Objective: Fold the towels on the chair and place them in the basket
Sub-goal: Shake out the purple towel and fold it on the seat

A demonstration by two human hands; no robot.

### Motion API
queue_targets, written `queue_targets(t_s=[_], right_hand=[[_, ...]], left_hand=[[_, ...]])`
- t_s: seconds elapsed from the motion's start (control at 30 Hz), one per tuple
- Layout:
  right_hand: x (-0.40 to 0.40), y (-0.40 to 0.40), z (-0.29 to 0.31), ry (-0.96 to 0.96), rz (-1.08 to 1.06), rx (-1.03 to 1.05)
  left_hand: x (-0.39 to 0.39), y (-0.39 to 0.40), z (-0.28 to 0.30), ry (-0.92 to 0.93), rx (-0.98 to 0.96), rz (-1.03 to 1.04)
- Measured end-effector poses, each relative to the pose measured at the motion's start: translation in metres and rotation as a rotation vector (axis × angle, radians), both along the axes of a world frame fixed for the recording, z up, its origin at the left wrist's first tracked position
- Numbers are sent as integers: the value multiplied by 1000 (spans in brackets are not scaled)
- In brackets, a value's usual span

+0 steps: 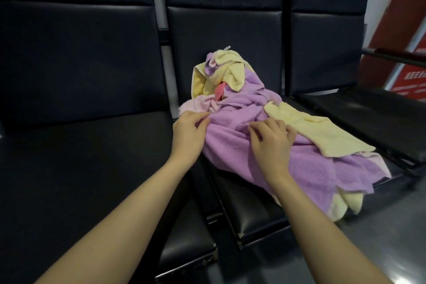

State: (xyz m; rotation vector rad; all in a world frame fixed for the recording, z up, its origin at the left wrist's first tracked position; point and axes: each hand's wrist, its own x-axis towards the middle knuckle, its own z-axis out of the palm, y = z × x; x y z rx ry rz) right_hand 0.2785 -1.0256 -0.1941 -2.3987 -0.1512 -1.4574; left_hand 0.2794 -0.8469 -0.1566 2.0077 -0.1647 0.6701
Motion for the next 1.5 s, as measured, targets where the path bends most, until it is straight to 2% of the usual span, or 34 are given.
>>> queue_targets(t_s=[0.17, 0.27, 0.57, 0.7, 0.77, 0.83, 0.93, 1.07, 1.17, 1.27, 1.33, 1.5], right_hand=[[-21, 36, 24, -136, 155, -11], [-35, 65, 26, -112, 318, -11], [-86, 154, 19, 337, 714, 38], [-102, 192, 21, 426, 819, -74], [-106, 206, 22, 486, 848, -48], [-105, 216, 18, 543, 848, 69], [-91, 220, 5, 591, 699, 193], [-73, 214, -7, 698, 488, 163], [-71, 210, -10, 864, 501, 64], [-70, 206, -8, 927, 490, -13], [-68, 205, -9, 933, 488, -23], [-68, 211, -14, 871, 537, 6]], left_hand=[[-28, 39, 31, -62, 22, 50], [-50, 68, 39, -63, 45, 102], [-113, 161, 35, 4, 129, 323], [-135, 202, 24, 39, 211, 440], [-143, 216, 16, 65, 241, 459], [-148, 227, 5, 107, 299, 470], [-144, 237, -17, 158, 465, 483], [-130, 231, -31, 230, 535, 307], [-120, 224, -34, 292, 622, 134], [-117, 226, -41, 273, 696, 19], [-116, 230, -46, 198, 659, 14], [-111, 243, -52, 96, 388, 42]])
